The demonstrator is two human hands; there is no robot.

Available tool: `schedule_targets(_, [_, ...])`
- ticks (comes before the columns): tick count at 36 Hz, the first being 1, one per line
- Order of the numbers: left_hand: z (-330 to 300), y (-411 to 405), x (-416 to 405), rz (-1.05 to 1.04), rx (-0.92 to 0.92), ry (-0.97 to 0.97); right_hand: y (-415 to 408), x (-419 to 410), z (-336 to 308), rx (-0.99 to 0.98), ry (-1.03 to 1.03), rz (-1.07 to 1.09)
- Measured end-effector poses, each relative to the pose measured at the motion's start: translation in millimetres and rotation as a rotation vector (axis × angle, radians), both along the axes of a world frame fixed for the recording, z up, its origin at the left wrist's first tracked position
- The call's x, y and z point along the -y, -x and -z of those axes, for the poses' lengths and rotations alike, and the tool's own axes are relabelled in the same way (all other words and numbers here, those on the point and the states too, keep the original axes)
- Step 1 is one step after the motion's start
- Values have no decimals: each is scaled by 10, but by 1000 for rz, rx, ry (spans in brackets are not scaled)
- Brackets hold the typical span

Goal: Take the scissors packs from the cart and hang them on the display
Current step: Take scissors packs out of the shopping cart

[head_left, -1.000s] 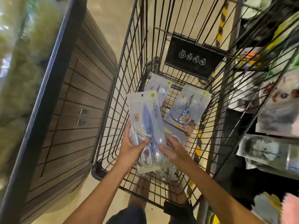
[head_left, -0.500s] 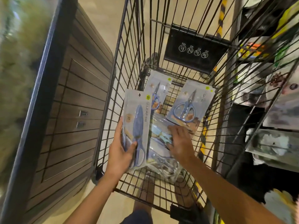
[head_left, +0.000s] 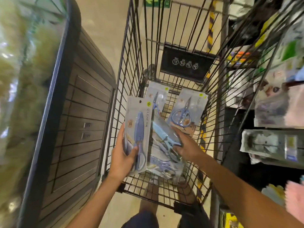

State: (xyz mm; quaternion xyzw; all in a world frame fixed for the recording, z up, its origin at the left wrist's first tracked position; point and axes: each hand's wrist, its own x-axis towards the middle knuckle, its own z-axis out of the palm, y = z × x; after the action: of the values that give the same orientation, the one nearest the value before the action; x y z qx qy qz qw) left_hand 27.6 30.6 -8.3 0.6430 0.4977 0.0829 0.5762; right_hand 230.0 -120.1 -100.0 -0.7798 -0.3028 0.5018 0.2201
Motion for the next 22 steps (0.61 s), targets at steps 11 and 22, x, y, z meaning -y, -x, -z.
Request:
schedule_targets(11, [-1103, -165, -372, 190, 69, -125, -52, 352, -1658, -93, -148, 571])
schedule_targets(22, [-2215, -291, -322, 375, 312, -266, 411, 943, -2888, 36, -592, 831])
